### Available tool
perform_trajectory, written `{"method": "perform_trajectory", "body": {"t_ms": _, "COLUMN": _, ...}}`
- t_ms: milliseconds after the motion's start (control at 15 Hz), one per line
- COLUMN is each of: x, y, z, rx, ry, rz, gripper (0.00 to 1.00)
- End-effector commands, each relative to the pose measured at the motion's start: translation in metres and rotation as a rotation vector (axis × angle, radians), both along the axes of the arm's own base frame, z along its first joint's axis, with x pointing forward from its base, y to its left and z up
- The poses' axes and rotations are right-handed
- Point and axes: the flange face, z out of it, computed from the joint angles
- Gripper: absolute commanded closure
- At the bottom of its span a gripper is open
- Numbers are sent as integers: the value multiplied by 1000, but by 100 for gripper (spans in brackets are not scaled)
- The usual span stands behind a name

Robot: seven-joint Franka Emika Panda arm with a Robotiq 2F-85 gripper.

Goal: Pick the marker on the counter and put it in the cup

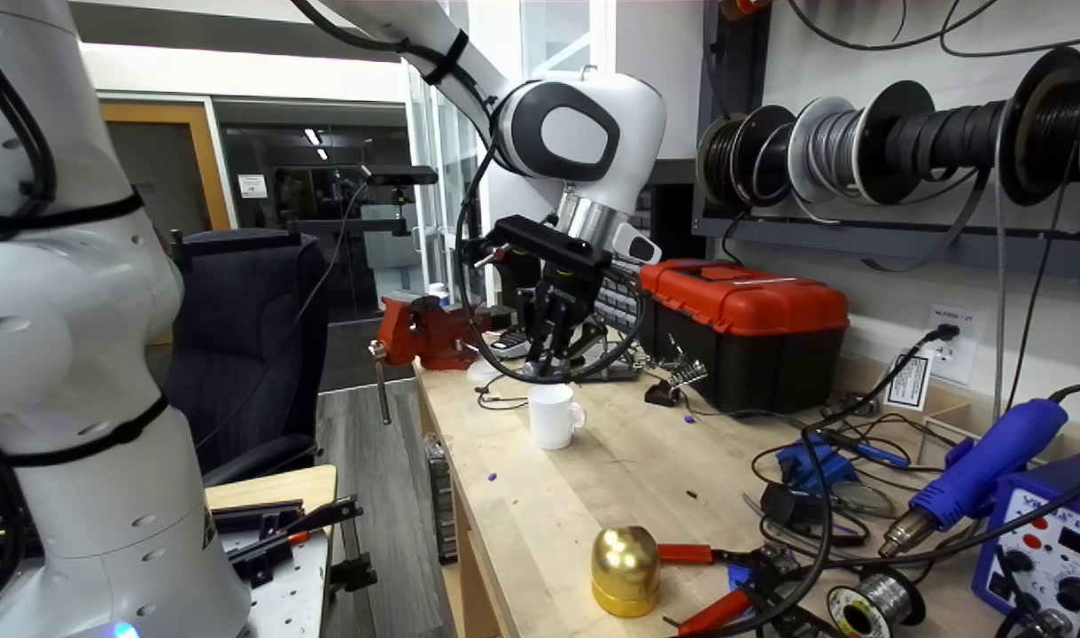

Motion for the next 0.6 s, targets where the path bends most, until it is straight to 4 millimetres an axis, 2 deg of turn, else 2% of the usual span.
{"method": "perform_trajectory", "body": {"t_ms": 0, "x": -12, "y": -1, "z": 15, "rx": 30, "ry": 48, "rz": 126, "gripper": 94}}
{"method": "perform_trajectory", "body": {"t_ms": 267, "x": -12, "y": 0, "z": 12, "rx": 55, "ry": 96, "rz": 240, "gripper": 94}}
{"method": "perform_trajectory", "body": {"t_ms": 533, "x": -3, "y": 5, "z": 8, "rx": 56, "ry": 124, "rz": 332, "gripper": 94}}
